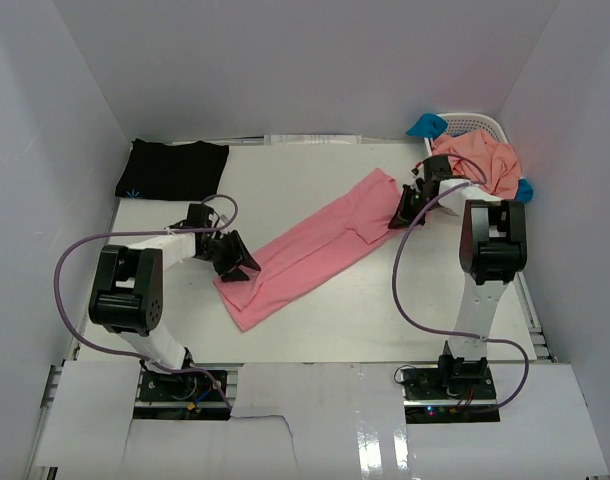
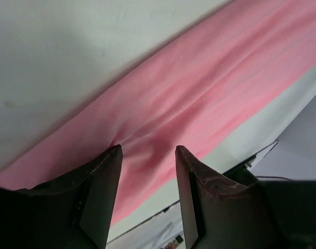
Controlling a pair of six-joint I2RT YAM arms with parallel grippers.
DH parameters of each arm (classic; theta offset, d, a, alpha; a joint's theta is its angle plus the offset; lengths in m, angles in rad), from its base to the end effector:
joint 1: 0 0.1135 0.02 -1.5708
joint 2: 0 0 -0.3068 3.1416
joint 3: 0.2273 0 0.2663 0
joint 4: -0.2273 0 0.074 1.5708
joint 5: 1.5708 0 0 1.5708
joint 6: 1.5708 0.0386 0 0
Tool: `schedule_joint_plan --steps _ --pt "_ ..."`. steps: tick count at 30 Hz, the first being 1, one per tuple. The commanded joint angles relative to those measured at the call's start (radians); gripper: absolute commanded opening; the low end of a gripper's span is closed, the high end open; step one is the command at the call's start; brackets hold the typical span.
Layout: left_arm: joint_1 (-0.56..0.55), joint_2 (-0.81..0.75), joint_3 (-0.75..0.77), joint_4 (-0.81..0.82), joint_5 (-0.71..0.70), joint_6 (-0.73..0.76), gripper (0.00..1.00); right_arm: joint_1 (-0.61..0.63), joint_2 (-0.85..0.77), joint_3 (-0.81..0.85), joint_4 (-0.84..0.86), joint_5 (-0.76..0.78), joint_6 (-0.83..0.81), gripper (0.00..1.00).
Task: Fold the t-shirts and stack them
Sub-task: Rotate the tshirt 90 degrees
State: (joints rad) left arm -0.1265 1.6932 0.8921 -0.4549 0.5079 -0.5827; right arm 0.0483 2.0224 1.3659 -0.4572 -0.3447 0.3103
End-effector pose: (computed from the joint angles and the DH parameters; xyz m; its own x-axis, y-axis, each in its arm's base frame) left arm 0.3096 -0.0583 0.1710 -0.9305 -0.3663 -0.0041 -0.3023 0.7739 -0.5565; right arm 0.4436 0.0345 0.1797 -0.9128 0.2436 -0.3277 0.0886 0.9016 0.4235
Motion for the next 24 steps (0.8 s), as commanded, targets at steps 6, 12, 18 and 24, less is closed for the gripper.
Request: schedule_joint_plan --steps 6,12,18,24 --pt "-0.126 -0.109 -0.226 -0.07 -0.045 -0.077 0.58 0.039 0.268 0.399 -0.06 -0.042 -0.05 0.1" --pt "-0.323 -0.113 -0.292 0.005 -0.014 -0.212 0.59 0.094 0.439 0.663 -0.081 -0.065 -0.024 0.12" --pt "-0.446 -0.148 -0.344 0.045 0.0 -0.301 0.59 0.101 0.558 0.826 -0.052 -0.094 0.03 0.13" --pt "-0.607 -0.119 -0.3 0.077 0.037 -0.387 0.61 0.101 0.622 0.92 0.015 -0.116 0.081 0.15"
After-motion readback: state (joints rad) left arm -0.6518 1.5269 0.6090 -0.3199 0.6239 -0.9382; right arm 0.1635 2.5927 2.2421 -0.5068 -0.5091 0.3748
